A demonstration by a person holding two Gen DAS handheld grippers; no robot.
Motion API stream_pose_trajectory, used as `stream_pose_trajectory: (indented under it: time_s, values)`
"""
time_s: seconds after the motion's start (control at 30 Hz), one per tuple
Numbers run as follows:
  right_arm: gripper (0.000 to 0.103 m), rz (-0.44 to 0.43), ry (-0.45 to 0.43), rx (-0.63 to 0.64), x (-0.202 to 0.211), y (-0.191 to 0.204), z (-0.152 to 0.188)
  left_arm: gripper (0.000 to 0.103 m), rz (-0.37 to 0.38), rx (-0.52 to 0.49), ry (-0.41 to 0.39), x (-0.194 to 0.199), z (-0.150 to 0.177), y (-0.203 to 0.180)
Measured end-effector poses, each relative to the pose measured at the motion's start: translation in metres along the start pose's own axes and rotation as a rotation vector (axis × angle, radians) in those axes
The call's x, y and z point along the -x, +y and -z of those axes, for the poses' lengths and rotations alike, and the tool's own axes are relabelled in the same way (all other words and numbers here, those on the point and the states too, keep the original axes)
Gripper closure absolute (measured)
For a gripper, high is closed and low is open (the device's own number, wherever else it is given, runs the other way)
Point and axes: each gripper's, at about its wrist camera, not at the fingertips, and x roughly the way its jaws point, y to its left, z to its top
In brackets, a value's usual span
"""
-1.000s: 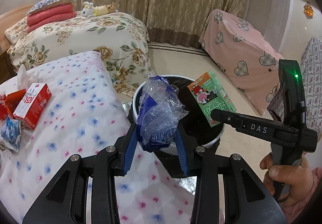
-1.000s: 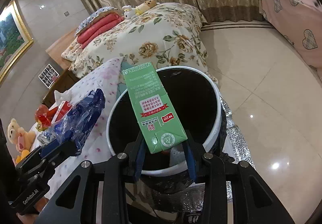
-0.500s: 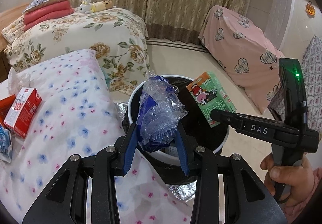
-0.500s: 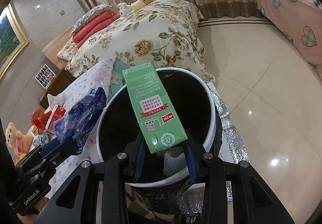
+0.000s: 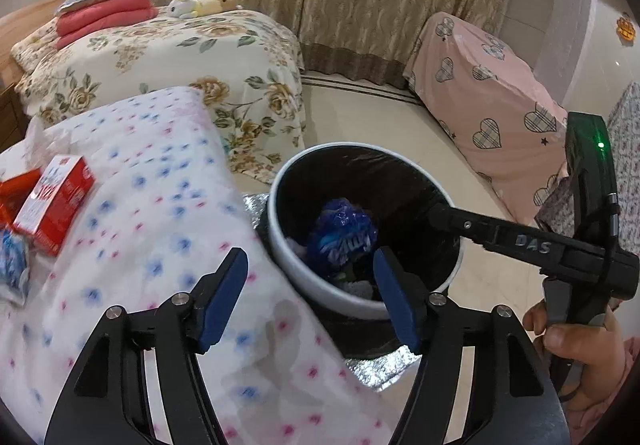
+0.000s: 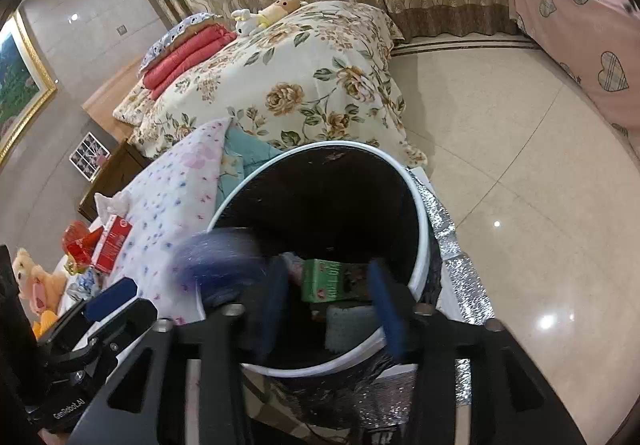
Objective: Collect trash
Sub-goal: 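Carry the bag and carton over the bin and release both into it, then grasp the orange foam fruit net with the left gripper while the right grasps the white foam block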
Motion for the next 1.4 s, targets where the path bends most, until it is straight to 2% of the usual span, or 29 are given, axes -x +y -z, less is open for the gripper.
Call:
stream_pose_trajectory:
  time_s: [0.03, 0.07, 0.2, 0.33, 0.83, 1.4]
  values:
    - [0.035, -0.009, -0.002, 0.000, 0.001, 0.002, 0.001, 0.036, -0.002, 0.009, -0.001, 0.003, 0.002, 0.003]
    - [0.031, -0.014, -0.004, 0.002, 0.002, 0.005, 0.003, 0.036, -0.008, 0.021, -0.004, 0.007, 0.005, 0.008]
    - [0.030, -0.043, -0.004, 0.019, 0.004, 0.019, 0.009, 0.035, -0.039, 0.062, -0.023, 0.025, 0.017, 0.025]
    - [0.025, -0.080, -0.009, 0.034, 0.006, 0.039, 0.016, 0.035, -0.071, 0.095, -0.039, 0.043, 0.029, 0.044]
    - [0.022, -0.207, 0.030, 0.133, -0.001, 0.120, 0.048, 0.034, -0.214, 0.245, -0.088, 0.101, 0.074, 0.122]
    - [0.022, -0.321, 0.134, 0.293, -0.024, 0.211, 0.090, 0.034, -0.363, 0.410, -0.109, 0.153, 0.120, 0.206]
